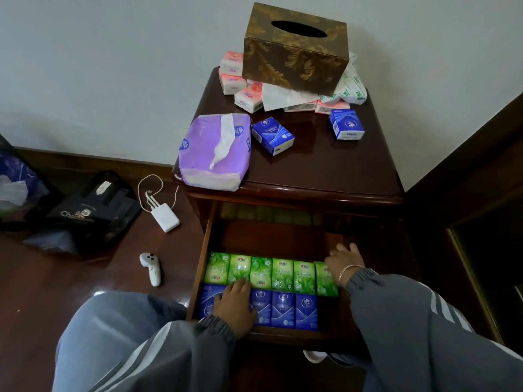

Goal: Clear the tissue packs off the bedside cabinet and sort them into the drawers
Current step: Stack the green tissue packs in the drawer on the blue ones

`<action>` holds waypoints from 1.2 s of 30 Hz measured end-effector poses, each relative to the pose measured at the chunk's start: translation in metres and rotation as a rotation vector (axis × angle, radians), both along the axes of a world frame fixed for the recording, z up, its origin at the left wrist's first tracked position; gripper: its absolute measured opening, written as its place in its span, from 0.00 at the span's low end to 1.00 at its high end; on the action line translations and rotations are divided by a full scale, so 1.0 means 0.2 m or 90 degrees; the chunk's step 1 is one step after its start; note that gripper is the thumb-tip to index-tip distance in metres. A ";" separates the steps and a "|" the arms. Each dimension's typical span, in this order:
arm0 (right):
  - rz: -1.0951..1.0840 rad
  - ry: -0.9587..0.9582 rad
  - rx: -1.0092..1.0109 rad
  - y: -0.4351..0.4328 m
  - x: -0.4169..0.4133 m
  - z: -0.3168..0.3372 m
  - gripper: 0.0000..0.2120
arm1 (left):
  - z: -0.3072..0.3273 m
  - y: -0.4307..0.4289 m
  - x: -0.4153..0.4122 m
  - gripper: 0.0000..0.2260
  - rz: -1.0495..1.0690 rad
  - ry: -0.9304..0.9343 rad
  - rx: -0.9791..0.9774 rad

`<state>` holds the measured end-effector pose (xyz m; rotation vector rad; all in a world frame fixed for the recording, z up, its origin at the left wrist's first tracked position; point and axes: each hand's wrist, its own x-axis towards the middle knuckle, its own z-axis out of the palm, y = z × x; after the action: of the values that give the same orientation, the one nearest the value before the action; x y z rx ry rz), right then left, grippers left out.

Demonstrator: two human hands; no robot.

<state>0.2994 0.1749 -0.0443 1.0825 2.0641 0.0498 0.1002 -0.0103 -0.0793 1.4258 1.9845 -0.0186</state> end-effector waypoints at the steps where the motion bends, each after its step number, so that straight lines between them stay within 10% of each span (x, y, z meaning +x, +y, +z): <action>1: 0.009 0.016 0.018 -0.02 0.01 -0.01 0.16 | 0.00 0.00 0.00 0.28 0.001 0.002 0.003; 21: 0.008 0.050 -0.105 -0.04 0.02 -0.02 0.41 | 0.08 0.01 -0.01 0.28 -0.021 0.007 0.003; 26: 0.005 0.212 -0.126 -0.08 0.08 0.43 0.29 | 0.45 0.16 0.02 0.16 -0.083 -0.010 0.378; 31: 0.078 0.702 0.232 0.08 0.07 0.93 0.08 | 0.95 0.55 0.02 0.11 -0.070 0.045 0.796; 36: -0.114 0.630 0.267 0.46 -0.15 0.95 0.32 | 1.12 0.93 0.02 0.23 -0.005 0.245 0.497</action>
<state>0.2701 0.2675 0.1460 1.7910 2.8859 -0.1896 0.1044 0.1752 0.1453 2.0245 2.4373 0.5764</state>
